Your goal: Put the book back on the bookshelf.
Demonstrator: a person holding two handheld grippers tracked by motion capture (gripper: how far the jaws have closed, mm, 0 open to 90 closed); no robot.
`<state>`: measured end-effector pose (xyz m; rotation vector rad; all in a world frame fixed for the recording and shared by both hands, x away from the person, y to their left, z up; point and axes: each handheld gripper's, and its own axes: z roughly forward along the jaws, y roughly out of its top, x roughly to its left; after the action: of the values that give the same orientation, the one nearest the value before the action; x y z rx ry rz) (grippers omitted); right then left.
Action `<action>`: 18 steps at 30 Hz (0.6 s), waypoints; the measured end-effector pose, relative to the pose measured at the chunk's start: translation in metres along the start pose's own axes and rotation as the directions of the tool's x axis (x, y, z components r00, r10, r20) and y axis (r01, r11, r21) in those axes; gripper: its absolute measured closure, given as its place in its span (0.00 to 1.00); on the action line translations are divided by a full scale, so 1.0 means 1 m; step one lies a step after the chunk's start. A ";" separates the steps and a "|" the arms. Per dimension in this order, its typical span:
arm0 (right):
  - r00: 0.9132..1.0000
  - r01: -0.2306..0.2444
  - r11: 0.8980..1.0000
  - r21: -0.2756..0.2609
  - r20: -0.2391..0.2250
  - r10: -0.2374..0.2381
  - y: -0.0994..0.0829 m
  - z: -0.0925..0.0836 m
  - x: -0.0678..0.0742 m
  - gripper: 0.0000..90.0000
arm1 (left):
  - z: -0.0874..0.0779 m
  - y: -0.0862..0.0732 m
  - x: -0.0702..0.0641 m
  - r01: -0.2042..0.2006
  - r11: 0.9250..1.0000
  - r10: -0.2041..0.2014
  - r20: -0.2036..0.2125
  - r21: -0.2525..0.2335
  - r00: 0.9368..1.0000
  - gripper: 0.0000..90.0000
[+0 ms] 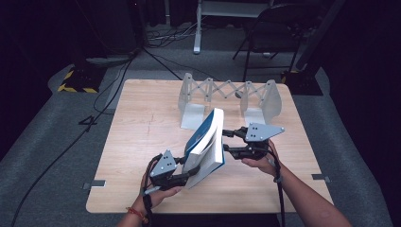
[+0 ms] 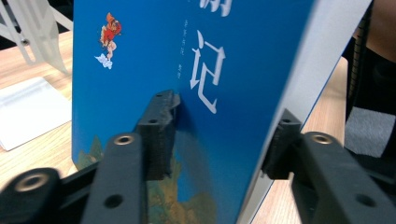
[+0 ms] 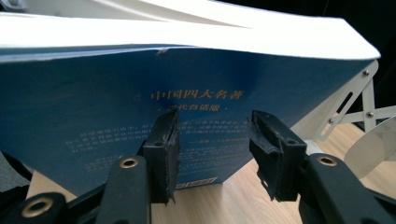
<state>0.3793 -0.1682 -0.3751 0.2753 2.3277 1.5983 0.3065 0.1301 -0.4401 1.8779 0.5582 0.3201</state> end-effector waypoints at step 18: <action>0.999 -0.008 0.999 -0.039 0.041 0.010 -0.009 -0.039 -0.011 0.63 | 0.049 0.014 0.002 0.043 0.997 -0.035 0.127 -0.059 0.991 0.71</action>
<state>0.3760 -0.2089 -0.3693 0.3074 2.2657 1.6245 0.3343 0.0873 -0.4453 1.8110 0.4937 0.1895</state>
